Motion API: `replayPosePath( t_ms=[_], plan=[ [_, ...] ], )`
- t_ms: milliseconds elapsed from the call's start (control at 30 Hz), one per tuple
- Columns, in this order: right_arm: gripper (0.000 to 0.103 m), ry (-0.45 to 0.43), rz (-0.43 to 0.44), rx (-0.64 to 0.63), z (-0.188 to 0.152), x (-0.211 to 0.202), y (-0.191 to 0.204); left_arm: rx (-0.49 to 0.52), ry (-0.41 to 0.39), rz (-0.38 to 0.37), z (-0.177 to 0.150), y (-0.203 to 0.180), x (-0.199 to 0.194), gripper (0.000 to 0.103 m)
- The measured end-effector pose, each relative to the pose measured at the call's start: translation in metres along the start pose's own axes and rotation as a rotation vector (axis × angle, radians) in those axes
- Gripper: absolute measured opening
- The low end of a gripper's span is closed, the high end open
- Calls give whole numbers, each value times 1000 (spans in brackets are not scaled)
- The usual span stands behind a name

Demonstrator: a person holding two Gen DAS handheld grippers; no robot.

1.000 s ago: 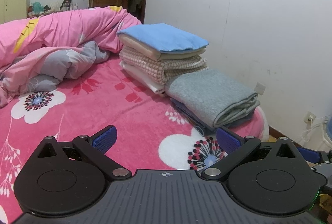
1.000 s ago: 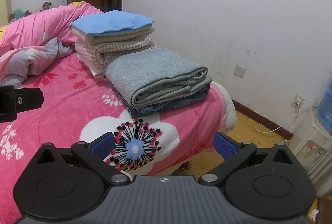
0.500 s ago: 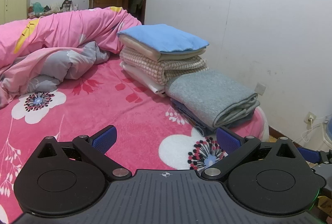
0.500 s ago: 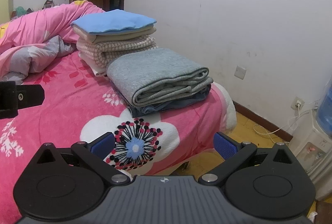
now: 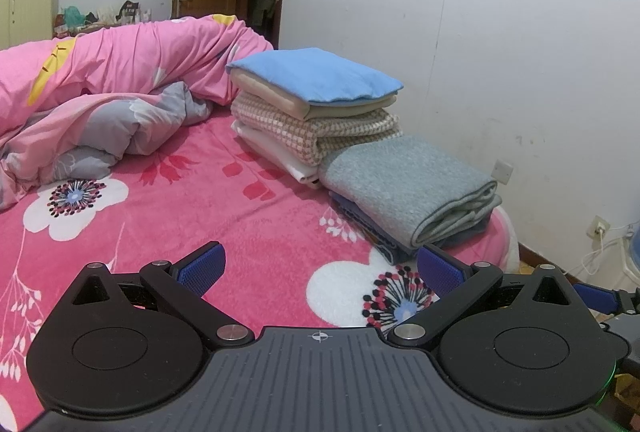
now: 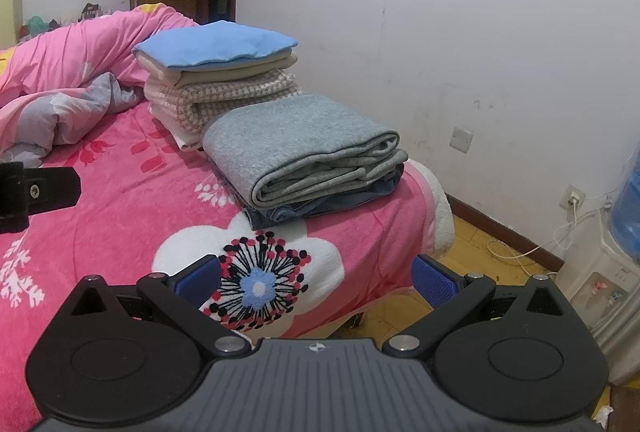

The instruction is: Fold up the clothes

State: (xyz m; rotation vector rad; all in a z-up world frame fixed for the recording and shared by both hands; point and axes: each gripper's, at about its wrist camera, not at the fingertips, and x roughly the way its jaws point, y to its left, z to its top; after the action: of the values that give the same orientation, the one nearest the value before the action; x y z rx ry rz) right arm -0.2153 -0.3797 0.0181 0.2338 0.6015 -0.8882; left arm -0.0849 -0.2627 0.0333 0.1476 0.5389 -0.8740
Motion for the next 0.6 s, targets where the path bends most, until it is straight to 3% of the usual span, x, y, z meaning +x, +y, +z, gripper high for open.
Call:
replayPosePath(
  t_ms=[600],
  plan=[
    [103, -1, 1, 2, 2, 0, 0, -3, -2, 1, 1, 2, 0, 103]
  ],
)
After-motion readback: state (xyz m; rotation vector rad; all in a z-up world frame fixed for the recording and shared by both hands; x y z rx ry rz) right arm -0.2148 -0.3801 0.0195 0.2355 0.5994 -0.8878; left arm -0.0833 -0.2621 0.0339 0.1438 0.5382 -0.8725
